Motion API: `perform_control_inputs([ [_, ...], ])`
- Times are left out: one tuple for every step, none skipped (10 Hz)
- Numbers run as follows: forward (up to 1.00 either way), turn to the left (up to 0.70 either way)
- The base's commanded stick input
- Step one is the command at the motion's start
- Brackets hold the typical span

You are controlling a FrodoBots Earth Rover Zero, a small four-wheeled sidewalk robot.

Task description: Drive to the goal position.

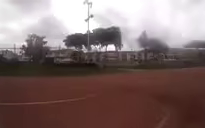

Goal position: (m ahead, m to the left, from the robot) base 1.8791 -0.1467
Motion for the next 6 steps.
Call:
perform_control_inputs([
  [0.70,0.00],
  [0.70,0.00],
  [0.70,0.00],
  [0.70,0.00],
  [0.70,0.00],
  [0.70,0.00],
])
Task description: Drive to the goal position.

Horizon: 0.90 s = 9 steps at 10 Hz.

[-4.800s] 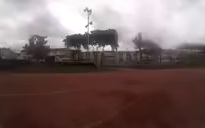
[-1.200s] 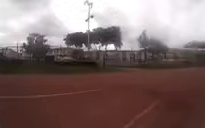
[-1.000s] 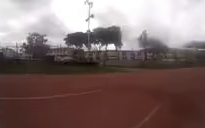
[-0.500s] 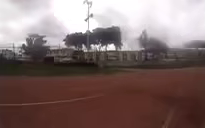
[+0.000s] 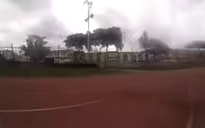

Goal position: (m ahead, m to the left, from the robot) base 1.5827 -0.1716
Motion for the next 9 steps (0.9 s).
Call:
perform_control_inputs([
  [0.70,0.00],
  [0.70,0.00],
  [0.70,0.00],
  [0.70,0.00],
  [0.70,0.00],
  [0.70,0.00],
  [0.70,0.00],
  [0.70,0.00],
  [0.70,0.00],
])
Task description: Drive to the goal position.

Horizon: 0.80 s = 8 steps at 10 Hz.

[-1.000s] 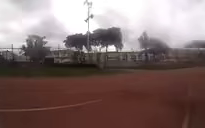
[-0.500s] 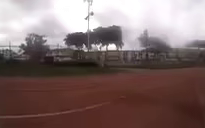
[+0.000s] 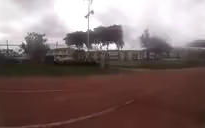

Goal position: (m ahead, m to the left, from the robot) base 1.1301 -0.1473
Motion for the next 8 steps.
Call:
perform_control_inputs([
  [0.70,0.00],
  [0.70,0.00],
  [0.70,0.00],
  [0.70,0.00],
  [0.70,0.00],
  [0.70,0.00],
  [0.70,0.00],
  [0.70,0.00],
])
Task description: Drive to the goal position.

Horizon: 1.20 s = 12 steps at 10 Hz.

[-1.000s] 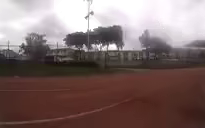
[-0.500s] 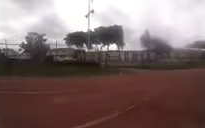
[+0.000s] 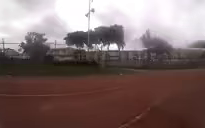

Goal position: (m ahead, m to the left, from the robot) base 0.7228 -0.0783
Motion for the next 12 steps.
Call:
perform_control_inputs([
  [0.70,0.00],
  [0.70,0.00],
  [0.70,0.00],
  [0.70,0.00],
  [0.70,0.00],
  [0.70,0.00],
  [0.70,0.00],
  [0.70,0.00],
  [0.70,0.00],
  [0.70,0.00],
  [0.70,0.00],
  [0.70,0.00],
])
